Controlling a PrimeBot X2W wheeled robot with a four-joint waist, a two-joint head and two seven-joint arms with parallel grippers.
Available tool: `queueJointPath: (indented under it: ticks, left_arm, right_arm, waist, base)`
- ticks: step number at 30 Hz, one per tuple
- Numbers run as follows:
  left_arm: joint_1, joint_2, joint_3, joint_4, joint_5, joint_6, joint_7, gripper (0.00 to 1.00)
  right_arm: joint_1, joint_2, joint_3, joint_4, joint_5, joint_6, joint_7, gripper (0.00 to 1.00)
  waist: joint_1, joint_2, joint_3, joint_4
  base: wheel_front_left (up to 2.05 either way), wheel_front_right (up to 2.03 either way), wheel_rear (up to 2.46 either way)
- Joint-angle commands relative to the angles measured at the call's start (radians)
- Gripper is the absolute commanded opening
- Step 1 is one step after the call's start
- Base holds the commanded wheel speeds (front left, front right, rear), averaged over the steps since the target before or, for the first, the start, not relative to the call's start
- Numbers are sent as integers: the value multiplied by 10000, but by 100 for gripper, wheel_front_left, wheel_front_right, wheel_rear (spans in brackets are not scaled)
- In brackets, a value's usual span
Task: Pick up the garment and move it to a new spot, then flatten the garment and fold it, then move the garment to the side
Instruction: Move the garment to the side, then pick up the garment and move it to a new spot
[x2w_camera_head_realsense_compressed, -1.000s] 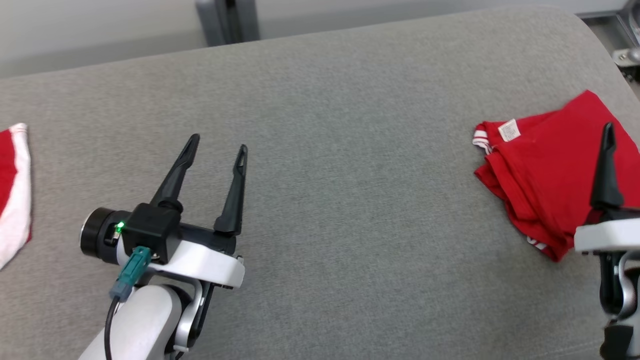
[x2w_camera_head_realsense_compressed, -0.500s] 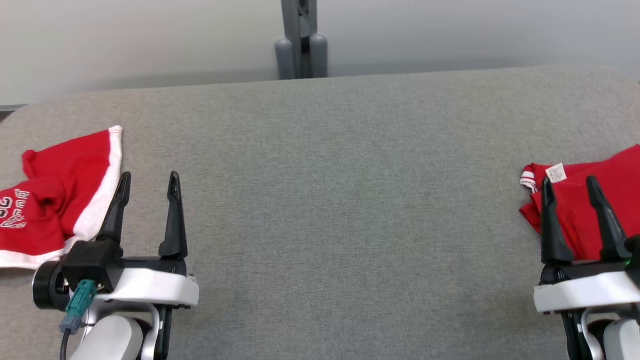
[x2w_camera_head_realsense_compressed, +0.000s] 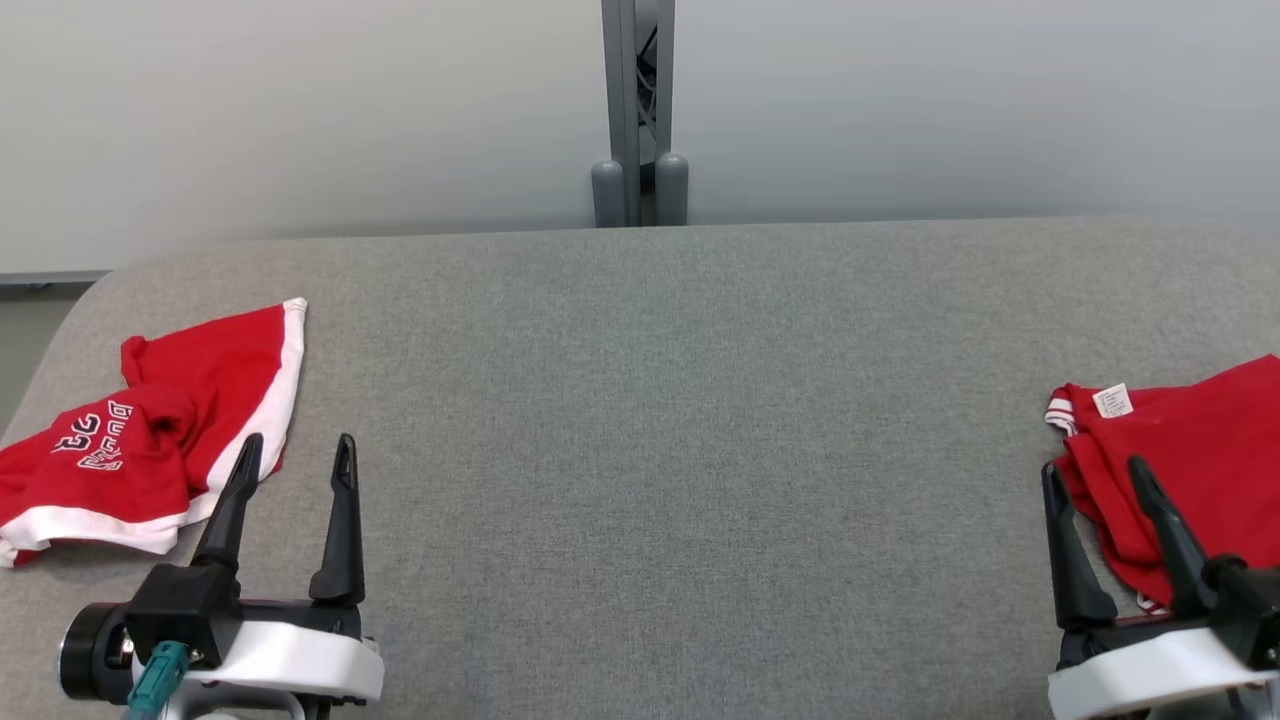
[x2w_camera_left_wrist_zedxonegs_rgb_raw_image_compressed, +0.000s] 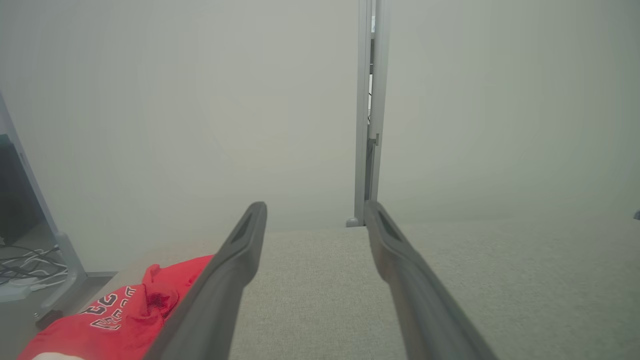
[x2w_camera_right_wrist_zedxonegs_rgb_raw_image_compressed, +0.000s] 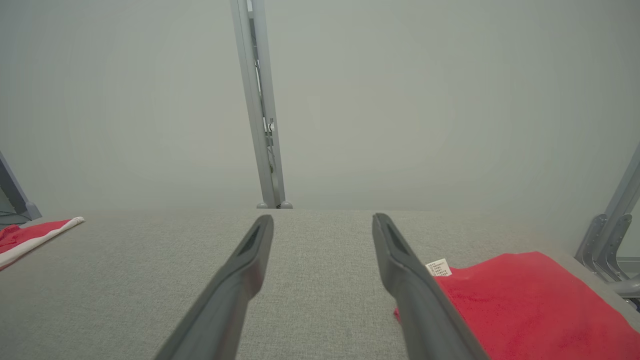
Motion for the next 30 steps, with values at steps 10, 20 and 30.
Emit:
queueJointPath:
  ticks: [10, 20, 30]
  left_arm:
    - [139, -396, 519, 363, 517, -820, -36, 100]
    - [85, -788, 913, 1123, 938, -1281, -35, 100]
    - [-119, -1074, 1110, 1438, 1225, -1468, -36, 100]
  right_arm:
    - [941, -54, -150, -728, -105, -5, 410, 100]
    - [1057, -54, -141, -897, -141, -5, 592, 100]
    - [1163, -52, -70, -1120, -173, -4, 631, 100]
  waist:
    - [-1, 0, -430, -34]
    - [-1, 0, -506, -70]
    - [-1, 0, -530, 620]
  base:
    - [0, 0, 0]
    - [0, 0, 0]
    - [0, 0, 0]
